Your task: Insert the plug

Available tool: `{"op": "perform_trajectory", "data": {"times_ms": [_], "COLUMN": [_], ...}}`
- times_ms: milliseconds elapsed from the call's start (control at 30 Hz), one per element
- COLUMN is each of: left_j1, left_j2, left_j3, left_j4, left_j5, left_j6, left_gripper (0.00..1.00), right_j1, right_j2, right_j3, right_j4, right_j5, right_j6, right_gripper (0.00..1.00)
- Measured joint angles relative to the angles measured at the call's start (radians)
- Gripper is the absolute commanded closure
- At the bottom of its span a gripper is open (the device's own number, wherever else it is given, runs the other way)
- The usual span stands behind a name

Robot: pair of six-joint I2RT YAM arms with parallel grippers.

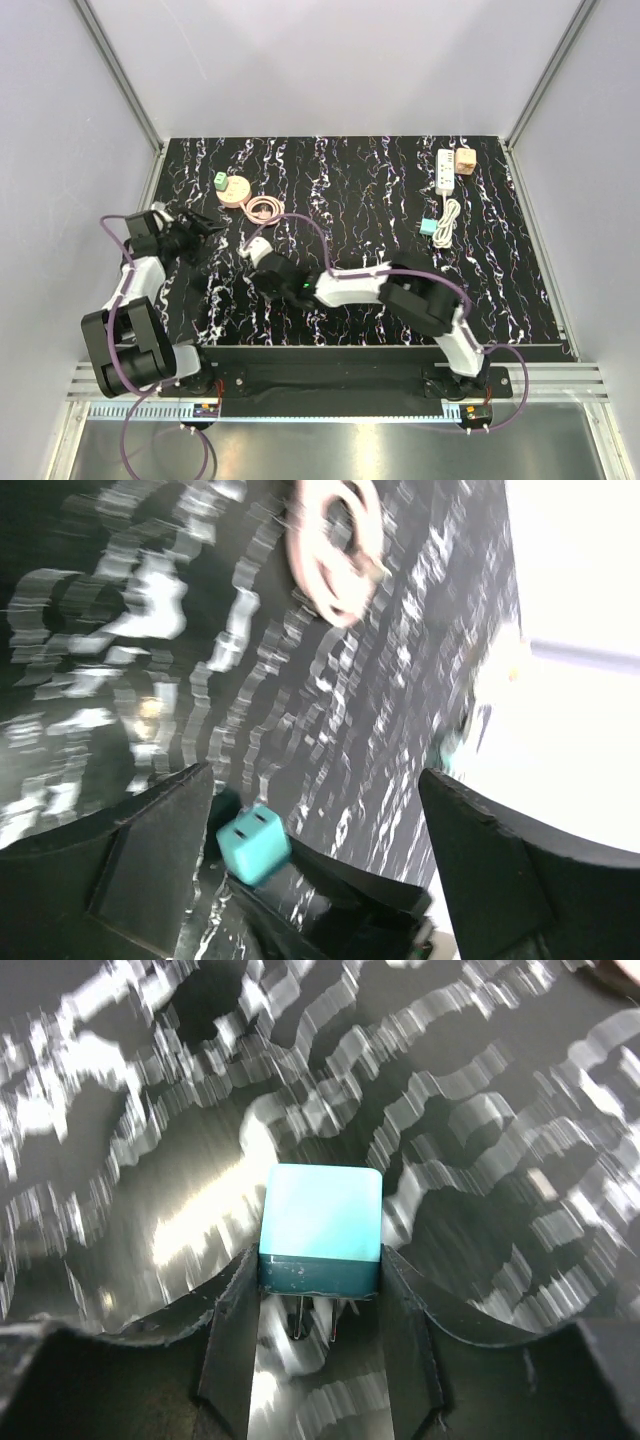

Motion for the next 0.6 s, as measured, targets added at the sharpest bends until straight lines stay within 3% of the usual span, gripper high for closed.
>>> {"op": "perform_trajectory", "data": {"times_ms": [133,300,467,600], "left_j1": [-0.145,-0.362,-0.567,-0.67], "left_j2": [0.001,0.013,0.003,-0.017], "left_j3": [0.027,0.117,0.166,0.191], "left_j4": [0.017,0.003,0.001,-0.027], "left_j5": [0.055,0.135,0.205,0.214], "left_j6": [0.042,0.134,0.192,0.196], "left_gripper": [0.19,0.18,0.18,0.2], "right_j1": [-0.024,-0.055,-0.055,-0.055], "right_j2": [-0.222,-0.531,-0.782,-0.949], "right_j3": [-0.197,-0.374,-0.487,-0.577], "right_j4": [-0.037,-0.057,-0.065,-0.081], "right_j5": [-0.002,-0.002,-0.005,-0.008], "right_j6": [-0.007,-0.006,0.004,0.009], "right_gripper": [1.0,1.0,1.0,1.0]}}
